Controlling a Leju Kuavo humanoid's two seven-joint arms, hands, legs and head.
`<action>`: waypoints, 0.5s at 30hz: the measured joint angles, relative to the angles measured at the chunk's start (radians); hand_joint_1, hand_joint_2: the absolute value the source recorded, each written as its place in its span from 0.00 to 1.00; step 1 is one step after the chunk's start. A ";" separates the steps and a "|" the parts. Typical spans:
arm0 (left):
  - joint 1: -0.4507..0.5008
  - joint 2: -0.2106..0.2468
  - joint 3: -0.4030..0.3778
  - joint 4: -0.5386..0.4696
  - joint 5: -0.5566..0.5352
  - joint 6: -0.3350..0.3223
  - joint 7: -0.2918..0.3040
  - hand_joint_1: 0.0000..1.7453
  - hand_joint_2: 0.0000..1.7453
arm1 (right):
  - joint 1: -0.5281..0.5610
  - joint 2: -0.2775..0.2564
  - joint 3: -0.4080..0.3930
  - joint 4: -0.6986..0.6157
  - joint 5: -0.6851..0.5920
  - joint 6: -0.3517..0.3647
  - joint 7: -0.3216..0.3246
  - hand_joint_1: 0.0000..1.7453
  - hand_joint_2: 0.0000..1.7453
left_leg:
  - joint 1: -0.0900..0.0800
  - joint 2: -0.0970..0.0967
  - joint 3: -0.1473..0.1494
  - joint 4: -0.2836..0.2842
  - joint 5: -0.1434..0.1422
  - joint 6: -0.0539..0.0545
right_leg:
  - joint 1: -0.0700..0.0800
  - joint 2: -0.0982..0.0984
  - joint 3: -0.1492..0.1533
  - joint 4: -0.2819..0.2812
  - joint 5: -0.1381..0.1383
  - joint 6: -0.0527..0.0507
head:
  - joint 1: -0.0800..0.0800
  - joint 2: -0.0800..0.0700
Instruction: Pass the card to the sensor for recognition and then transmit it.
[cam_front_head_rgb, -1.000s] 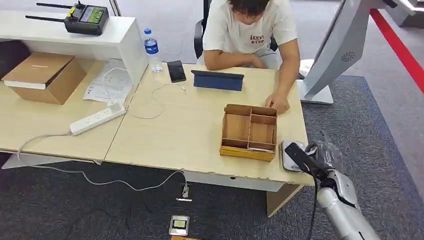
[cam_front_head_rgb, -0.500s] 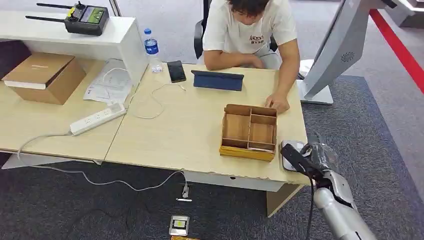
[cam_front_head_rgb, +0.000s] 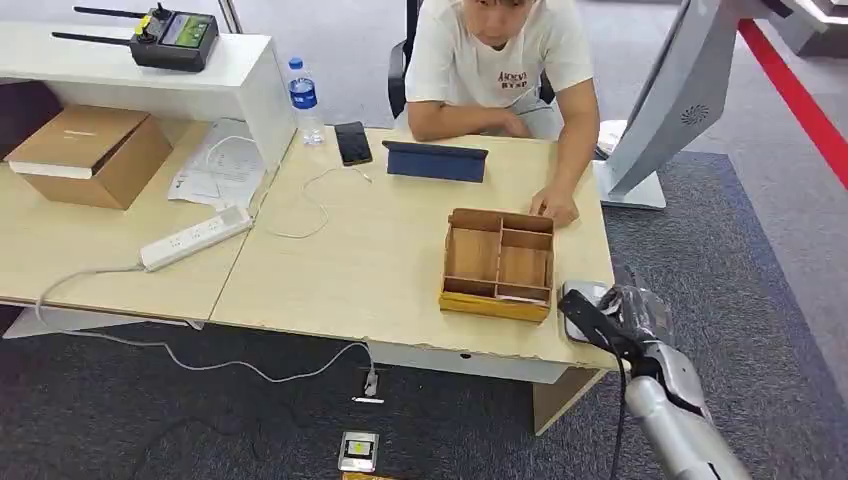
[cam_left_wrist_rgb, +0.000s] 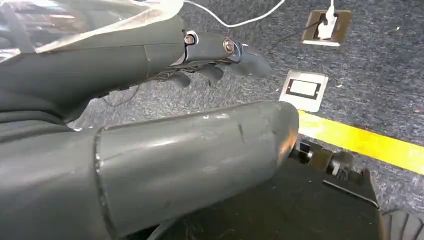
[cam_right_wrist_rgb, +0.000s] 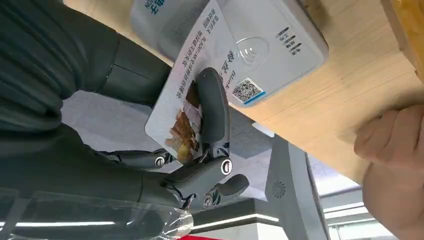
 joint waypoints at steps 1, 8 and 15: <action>0.000 0.000 0.000 0.000 -0.001 0.000 0.000 0.00 0.00 | -0.002 0.000 -0.001 0.001 -0.004 -0.001 -0.004 1.00 1.00 | 0.000 0.000 0.000 0.000 0.000 0.000 | 0.000 0.000 0.000 0.000 0.000 0.000 | 0.000 0.000; 0.000 0.001 -0.002 0.000 -0.016 0.000 -0.006 0.00 0.00 | -0.061 0.001 -0.027 -0.006 -0.036 -0.021 -0.031 1.00 1.00 | 0.000 0.000 -0.001 0.000 0.000 0.000 | 0.000 0.000 -0.001 0.000 0.001 0.000 | 0.000 0.000; 0.000 0.002 -0.011 0.000 -0.031 0.000 -0.023 0.00 0.00 | -0.201 0.000 -0.068 -0.037 -0.065 -0.023 -0.053 1.00 1.00 | 0.000 0.000 -0.001 0.000 0.001 0.000 | 0.000 0.000 -0.001 0.000 0.001 0.000 | 0.000 0.000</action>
